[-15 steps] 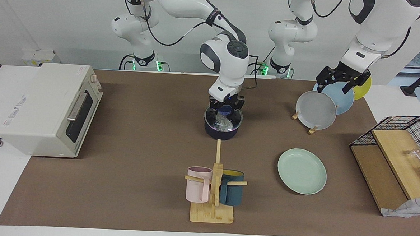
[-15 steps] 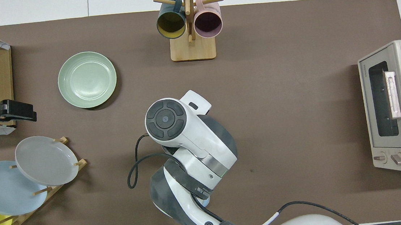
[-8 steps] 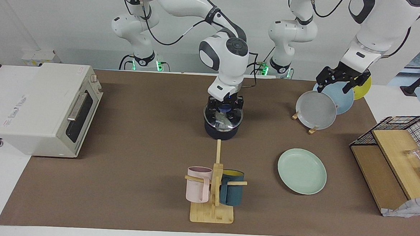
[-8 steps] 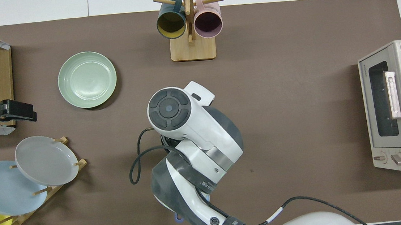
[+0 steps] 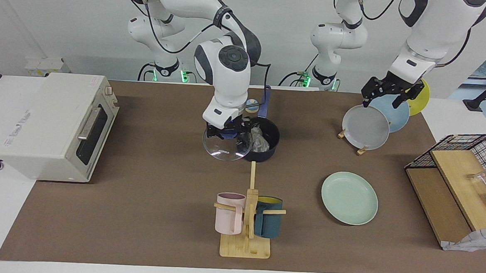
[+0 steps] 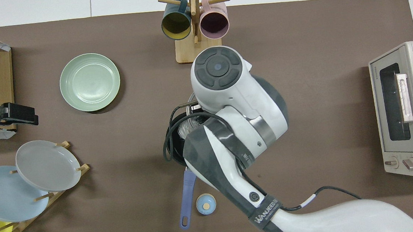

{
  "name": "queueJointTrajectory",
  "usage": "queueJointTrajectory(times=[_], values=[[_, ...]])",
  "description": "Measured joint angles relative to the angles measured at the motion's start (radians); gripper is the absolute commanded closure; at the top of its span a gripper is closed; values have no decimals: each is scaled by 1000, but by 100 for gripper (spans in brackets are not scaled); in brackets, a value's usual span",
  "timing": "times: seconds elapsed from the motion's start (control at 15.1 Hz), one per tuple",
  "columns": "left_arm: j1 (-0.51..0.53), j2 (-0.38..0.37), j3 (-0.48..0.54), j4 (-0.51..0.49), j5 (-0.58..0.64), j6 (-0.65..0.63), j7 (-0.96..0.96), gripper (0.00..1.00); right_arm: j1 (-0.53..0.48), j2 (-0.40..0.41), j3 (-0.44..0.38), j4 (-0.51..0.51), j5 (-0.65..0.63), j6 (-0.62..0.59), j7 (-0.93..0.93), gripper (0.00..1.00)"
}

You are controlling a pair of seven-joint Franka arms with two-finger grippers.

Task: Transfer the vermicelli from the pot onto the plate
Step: 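Carry the lid toward the toaster while the left gripper reaches the pot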

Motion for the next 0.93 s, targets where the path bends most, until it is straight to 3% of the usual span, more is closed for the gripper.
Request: queueJointTrajectory(times=[0.13, 0.33, 0.53, 0.73, 0.93], values=[[-106, 2, -10, -47, -6, 69, -149, 0, -64, 0, -2, -3, -19, -13, -104, 57], [-309, 16, -23, -200, -17, 267, -359, 0, -190, 2, -3, -9, -22, -14, -278, 57], [-455, 89, -25, -320, -38, 455, -479, 0, -265, 0, -4, -50, -22, 17, -395, 57], [-528, 196, -24, -345, -39, 569, -537, 0, -320, -14, -4, -145, -22, 109, -456, 57], [-533, 246, -19, -346, -39, 619, -539, 0, -324, -42, 0, -252, -22, 214, -458, 57]])
